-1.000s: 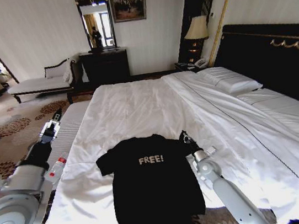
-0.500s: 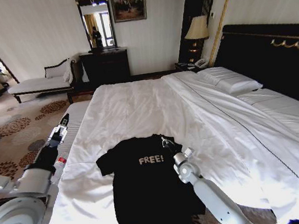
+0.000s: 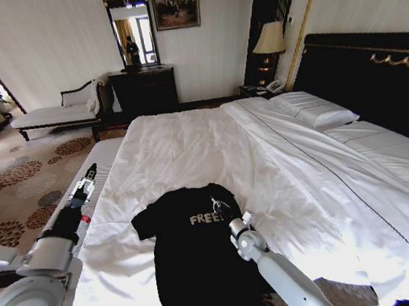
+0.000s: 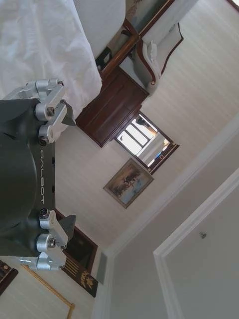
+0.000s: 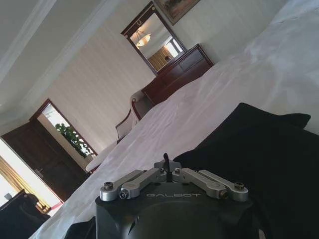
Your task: Fold the clothes on the bed.
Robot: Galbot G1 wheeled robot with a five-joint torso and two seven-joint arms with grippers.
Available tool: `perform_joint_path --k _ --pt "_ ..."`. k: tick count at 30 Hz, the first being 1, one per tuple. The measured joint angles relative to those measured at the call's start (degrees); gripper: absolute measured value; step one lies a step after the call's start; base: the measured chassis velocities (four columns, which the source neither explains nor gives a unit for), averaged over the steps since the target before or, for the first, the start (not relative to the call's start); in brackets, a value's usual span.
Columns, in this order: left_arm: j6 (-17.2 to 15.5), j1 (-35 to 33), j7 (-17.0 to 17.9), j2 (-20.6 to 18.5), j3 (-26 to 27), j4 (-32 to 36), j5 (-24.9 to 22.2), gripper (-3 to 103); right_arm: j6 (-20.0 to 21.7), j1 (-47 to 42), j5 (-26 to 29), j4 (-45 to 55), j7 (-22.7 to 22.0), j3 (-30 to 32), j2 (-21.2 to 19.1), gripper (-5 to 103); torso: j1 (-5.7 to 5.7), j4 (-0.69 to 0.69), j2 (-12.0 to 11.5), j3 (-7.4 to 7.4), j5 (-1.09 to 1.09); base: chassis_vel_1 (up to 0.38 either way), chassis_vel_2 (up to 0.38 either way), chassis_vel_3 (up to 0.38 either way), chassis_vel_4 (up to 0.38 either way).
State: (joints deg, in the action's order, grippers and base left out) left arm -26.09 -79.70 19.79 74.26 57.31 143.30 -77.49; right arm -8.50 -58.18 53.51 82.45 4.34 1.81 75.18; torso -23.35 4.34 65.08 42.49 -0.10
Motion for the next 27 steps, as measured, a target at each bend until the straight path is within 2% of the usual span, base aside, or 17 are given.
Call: perform_joint_path --k 2,3,5,7,11,13,16,17,19,20,22,23,25,26,27 --pt "-0.16 -0.25 0.02 0.0 -0.12 0.0 0.37 100 -0.52 -0.62 -0.41 0.5 0.99 -0.44 -0.01 8 0.0 0.0 0.0 0.0 0.0 0.0 0.0 0.0 0.0" --pt "-0.16 -0.25 0.02 0.0 -0.12 0.0 0.37 100 -0.52 -0.62 -0.41 0.5 0.99 -0.44 -0.01 8 0.0 0.0 0.0 0.0 0.0 0.0 0.0 0.0 0.0" --pt "-0.29 -0.46 0.07 -0.03 -0.11 0.0 0.48 100 -1.19 -1.7 -0.56 1.59 3.29 -0.96 -0.45 18 0.0 0.0 0.0 0.0 0.0 0.0 0.0 0.0 0.0" --pt "-0.3 -0.49 0.09 -0.03 -0.11 0.0 0.52 100 -1.32 -1.94 -0.56 1.85 3.86 -1.11 -0.61 18 0.0 0.0 0.0 0.0 0.0 0.0 0.0 0.0 0.0" --pt "-0.5 -0.56 0.19 0.14 -0.25 -0.01 0.78 100 -2.34 -4.6 -0.8 4.05 8.55 -2.51 -2.3 40 0.0 0.0 0.0 0.0 0.0 0.0 0.0 0.0 0.0" --pt "-0.53 -0.56 0.2 0.14 -0.25 -0.01 0.82 100 -2.4 -5.15 -1.18 4.39 9.34 -2.79 -2.72 40 0.0 0.0 0.0 0.0 0.0 0.0 0.0 0.0 0.0" --pt "-0.6 -0.69 0.26 -0.16 0.07 -0.02 0.91 100 -3.04 -6.57 -3.69 4.63 10.7 -3.19 -3.73 56 0.0 0.01 0.0 0.0 0.0 0.0 0.0 0.0 0.0" --pt "-0.6 -0.76 0.27 -0.29 0.27 -0.02 0.95 100 -3.09 -6.61 -3.6 4.63 9.6 -2.7 -3.66 61 0.0 0.0 0.0 0.0 0.01 0.0 0.0 0.0 0.0" --pt "-0.6 -0.83 0.28 -0.4 0.5 -0.03 0.98 100 -3.09 -6.52 -2.73 4.65 8.48 -1.86 -3.46 61 0.0 0.0 0.0 0.0 0.01 0.0 0.0 0.0 0.0" --pt "-0.6 -0.89 0.29 -0.48 0.7 -0.04 0.99 100 -2.96 -6.16 -1.11 4.77 6.81 -0.57 -3.04 67 0.0 0.01 0.0 0.0 0.01 0.0 0.0 0.0 0.0" --pt "-0.6 -1.0 0.31 -0.56 0.92 -0.05 1.02 100 -2.4 -4.56 3.67 4.95 0.17 2.07 -1.95 78 0.0 -0.01 0.0 0.0 0.01 0.0 0.0 0.0 0.0" --pt "-0.6 -1.0 0.31 -0.56 0.92 -0.05 1.02 100 -2.4 -4.56 3.67 4.95 0.17 2.07 -1.95 78 0.0 -0.01 0.0 0.0 0.01 0.0 0.0 0.0 0.0" --pt "-0.6 -1.01 0.37 -0.44 0.77 -0.06 1.31 100 -1.7 -2.62 9.79 4.8 -6.13 4.61 -1.21 88 0.0 -0.02 0.0 0.0 0.01 0.0 0.0 0.0 0.0" --pt "-0.6 -1.0 0.41 -0.31 0.58 -0.06 1.5 100 -1.48 -1.95 12.3 4.7 -7.77 6.0 -1.09 93 0.0 -0.02 0.0 0.0 0.0 0.0 0.0 0.0 0.0" --pt "-0.63 -0.98 0.44 -0.19 0.4 -0.06 1.67 100 -1.28 -1.6 13.82 4.71 -8.5 7.14 -1.08 93 -0.01 -0.01 0.0 0.0 0.0 0.0 0.0 0.0 0.0"
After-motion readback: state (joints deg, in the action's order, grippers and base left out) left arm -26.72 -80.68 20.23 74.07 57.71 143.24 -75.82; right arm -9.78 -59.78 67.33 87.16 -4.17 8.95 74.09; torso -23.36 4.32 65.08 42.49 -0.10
